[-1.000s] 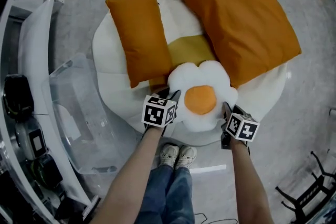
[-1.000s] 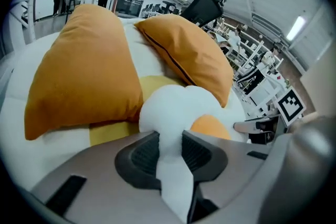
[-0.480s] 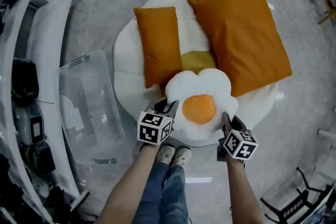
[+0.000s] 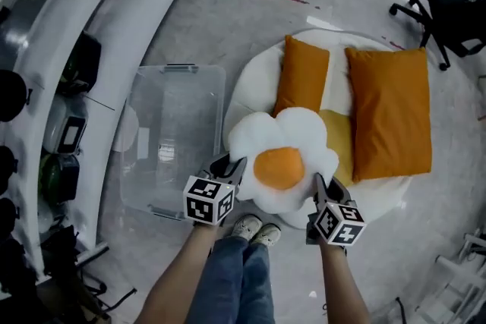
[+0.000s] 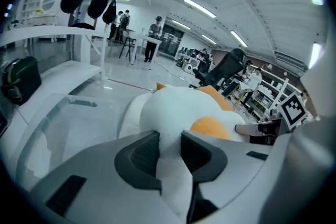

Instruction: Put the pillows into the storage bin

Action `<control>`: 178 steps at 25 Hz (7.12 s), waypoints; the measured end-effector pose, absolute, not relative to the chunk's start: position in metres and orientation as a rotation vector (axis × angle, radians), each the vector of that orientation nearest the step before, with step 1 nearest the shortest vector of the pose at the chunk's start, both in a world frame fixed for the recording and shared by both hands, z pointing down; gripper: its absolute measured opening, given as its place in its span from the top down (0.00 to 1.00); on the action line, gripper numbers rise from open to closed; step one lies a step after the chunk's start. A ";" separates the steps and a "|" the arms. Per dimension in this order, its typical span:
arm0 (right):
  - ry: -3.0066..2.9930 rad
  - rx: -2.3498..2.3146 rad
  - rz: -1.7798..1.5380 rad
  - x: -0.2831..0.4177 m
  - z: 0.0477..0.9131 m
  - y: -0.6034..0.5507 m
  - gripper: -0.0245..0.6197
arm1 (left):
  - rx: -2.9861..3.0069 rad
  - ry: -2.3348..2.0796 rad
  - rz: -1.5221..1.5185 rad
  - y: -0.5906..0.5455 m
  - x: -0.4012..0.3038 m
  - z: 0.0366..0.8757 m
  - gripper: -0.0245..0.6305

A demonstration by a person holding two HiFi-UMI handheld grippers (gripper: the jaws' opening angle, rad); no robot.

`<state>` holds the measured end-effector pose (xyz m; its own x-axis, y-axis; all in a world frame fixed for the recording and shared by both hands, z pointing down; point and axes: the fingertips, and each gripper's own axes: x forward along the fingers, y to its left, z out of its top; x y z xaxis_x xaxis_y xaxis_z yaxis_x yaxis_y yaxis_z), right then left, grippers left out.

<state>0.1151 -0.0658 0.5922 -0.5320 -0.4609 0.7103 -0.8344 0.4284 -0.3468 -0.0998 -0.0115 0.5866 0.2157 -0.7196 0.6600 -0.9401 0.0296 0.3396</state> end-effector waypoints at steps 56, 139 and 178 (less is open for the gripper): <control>-2.285 0.842 0.765 -0.072 0.647 -0.119 0.46 | 1.461 -1.913 0.367 0.024 -0.302 0.634 0.58; -2.343 0.188 0.861 -0.322 0.723 0.146 0.61 | 1.196 -1.819 -0.096 0.225 -0.369 0.724 0.65; -2.299 1.334 0.938 0.159 0.529 -0.110 0.50 | 2.051 -1.195 0.323 -0.111 0.048 0.546 0.56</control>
<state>0.1587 -0.1102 0.5289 -0.5119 -0.6468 0.5654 -0.8577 0.3479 -0.3786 0.0478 -0.1113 0.5460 0.5368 -0.6493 0.5388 -0.8323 -0.3027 0.4644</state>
